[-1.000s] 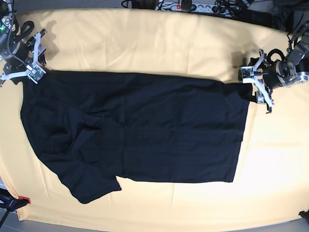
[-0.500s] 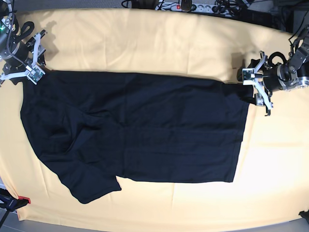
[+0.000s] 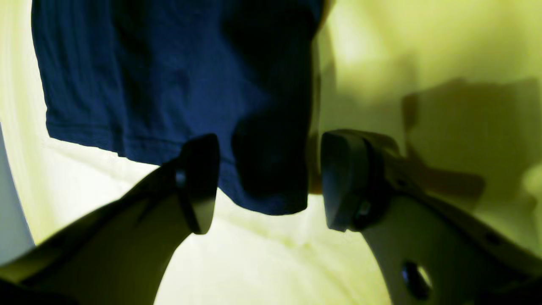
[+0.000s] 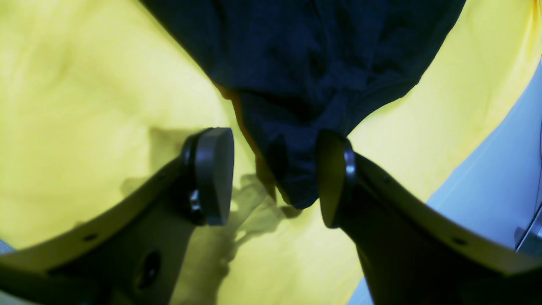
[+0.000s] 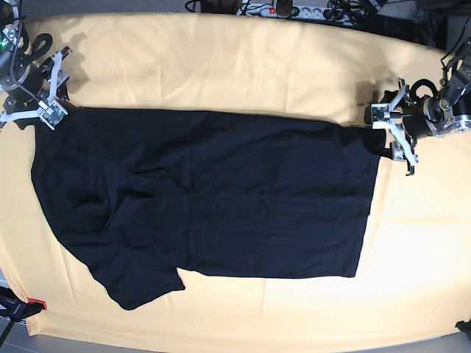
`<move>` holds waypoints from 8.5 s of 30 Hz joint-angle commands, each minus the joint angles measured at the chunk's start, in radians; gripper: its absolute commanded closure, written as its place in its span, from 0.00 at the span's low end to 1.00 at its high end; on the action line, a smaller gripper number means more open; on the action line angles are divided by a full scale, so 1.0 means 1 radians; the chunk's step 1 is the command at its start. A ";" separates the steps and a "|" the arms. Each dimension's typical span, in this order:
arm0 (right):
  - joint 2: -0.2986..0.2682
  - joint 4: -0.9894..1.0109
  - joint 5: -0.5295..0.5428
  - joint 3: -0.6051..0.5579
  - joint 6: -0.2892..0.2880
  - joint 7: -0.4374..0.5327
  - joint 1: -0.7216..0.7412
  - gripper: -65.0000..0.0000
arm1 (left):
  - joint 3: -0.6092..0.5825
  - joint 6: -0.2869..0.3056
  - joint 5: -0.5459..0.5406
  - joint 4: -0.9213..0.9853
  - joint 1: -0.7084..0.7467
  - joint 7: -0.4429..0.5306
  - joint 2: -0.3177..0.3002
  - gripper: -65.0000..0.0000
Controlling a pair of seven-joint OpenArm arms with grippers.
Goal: Fold the T-shirt properly
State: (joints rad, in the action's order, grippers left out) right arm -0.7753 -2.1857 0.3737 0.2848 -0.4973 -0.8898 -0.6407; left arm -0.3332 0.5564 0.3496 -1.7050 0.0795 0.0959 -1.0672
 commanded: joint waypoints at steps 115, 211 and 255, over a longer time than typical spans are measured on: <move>-0.043 0.428 -0.274 -0.134 0.034 -0.093 0.151 1.00 | -0.192 0.142 -0.087 -0.188 -0.204 0.151 -0.280 1.00; -0.039 -0.069 0.286 0.594 0.064 -0.174 -0.295 0.42 | -0.190 -0.192 -0.427 -0.605 0.124 -0.681 -0.433 0.40; -0.034 -0.068 0.281 0.591 0.079 -0.082 -0.234 0.42 | 0.283 -0.079 -1.171 0.777 -0.471 -0.621 0.530 0.31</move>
State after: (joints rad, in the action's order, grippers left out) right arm -0.7921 -2.2448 0.6632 0.8650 -0.4252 -0.9863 -0.8726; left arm -0.0483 0.4759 -0.8299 -0.9218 -0.3801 -0.4877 -0.5301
